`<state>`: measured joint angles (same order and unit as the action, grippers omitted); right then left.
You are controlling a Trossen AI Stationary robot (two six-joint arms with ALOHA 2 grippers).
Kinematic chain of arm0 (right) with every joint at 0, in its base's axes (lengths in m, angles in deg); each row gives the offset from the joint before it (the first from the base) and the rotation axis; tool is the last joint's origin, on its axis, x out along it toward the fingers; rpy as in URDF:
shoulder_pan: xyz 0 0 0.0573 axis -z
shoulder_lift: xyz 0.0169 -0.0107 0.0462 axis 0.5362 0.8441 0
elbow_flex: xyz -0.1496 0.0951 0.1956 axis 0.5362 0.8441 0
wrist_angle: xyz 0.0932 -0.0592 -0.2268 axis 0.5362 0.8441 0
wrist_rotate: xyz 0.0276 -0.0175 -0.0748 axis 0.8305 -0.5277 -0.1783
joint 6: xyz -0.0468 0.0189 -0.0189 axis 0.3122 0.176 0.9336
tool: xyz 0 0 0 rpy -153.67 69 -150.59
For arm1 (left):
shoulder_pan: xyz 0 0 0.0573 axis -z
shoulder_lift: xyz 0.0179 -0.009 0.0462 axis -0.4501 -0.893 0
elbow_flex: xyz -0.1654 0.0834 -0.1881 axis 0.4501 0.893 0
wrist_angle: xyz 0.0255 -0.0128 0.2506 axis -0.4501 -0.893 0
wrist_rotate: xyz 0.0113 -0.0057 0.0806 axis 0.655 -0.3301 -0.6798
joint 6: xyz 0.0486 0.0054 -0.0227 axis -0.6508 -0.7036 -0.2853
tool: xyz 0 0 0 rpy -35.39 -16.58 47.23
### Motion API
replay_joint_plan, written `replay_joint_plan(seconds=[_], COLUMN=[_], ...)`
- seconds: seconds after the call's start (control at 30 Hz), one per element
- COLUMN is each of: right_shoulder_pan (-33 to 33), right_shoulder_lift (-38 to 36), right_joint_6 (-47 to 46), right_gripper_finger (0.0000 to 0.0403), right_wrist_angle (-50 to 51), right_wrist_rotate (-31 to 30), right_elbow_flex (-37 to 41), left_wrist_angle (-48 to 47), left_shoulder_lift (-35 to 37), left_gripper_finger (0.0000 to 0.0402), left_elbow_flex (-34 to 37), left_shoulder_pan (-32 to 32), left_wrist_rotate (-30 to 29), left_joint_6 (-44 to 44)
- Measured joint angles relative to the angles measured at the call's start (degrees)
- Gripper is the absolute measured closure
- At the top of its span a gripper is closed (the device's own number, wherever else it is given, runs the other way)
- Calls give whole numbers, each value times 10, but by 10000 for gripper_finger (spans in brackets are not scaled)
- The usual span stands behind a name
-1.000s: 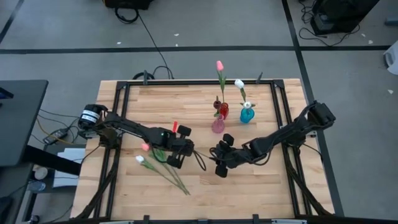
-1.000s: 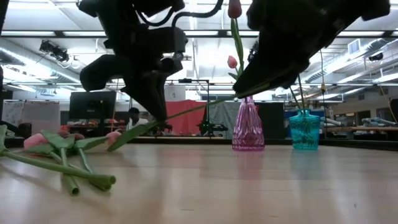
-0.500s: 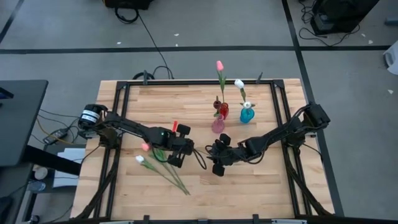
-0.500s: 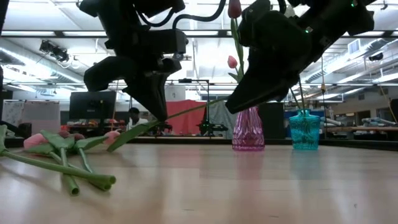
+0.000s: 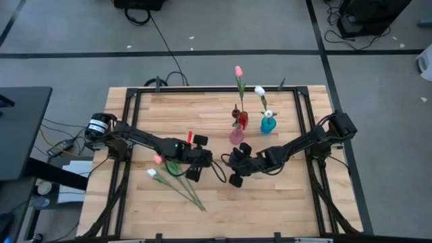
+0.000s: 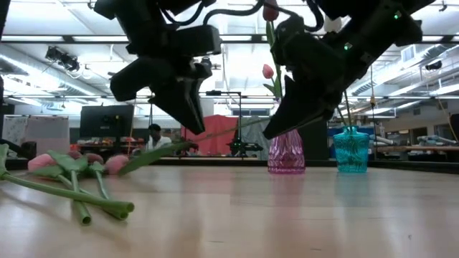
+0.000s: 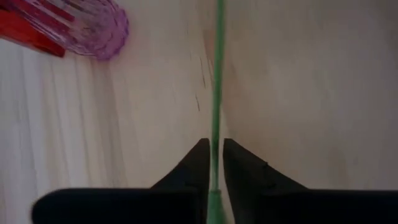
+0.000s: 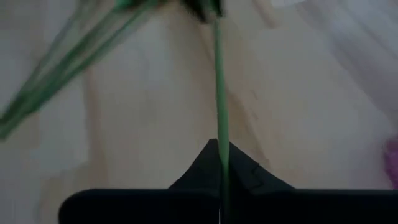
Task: Sort flowers into vase by color
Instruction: Put the top pink flower into the red vase
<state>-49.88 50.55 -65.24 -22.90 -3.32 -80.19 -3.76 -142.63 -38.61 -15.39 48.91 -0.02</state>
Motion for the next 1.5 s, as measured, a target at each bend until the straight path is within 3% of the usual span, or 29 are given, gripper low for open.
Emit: replay_joint_plan(seconds=[0.2,0.43,0.67,0.9,1.1,1.3,1.5], right_shoulder_pan=[4,4,4,-32,-86,-111,-113], right_shoulder_lift=[0,0,-18,-57,-69,-67,-66], right_joint_6=[-33,-50,-25,86,191,241,252], right_gripper_finger=[396,396,396,396,395,395,395], right_wrist_angle=[33,50,11,-110,-214,-272,-274], right_wrist_rotate=[-13,-93,-195,-267,-344,-342,-326], right_elbow_flex=[0,0,0,0,0,0,0], left_wrist_angle=[40,176,443,735,968,1116,1127], left_shoulder_lift=[1,13,21,21,21,21,21], left_gripper_finger=[306,305,312,312,312,312,312], left_elbow_flex=[1,65,191,305,352,349,328], left_shoulder_pan=[3,18,19,10,-3,-5,-5], left_wrist_rotate=[20,89,104,89,74,78,79], left_joint_6=[10,21,92,143,132,84,83])
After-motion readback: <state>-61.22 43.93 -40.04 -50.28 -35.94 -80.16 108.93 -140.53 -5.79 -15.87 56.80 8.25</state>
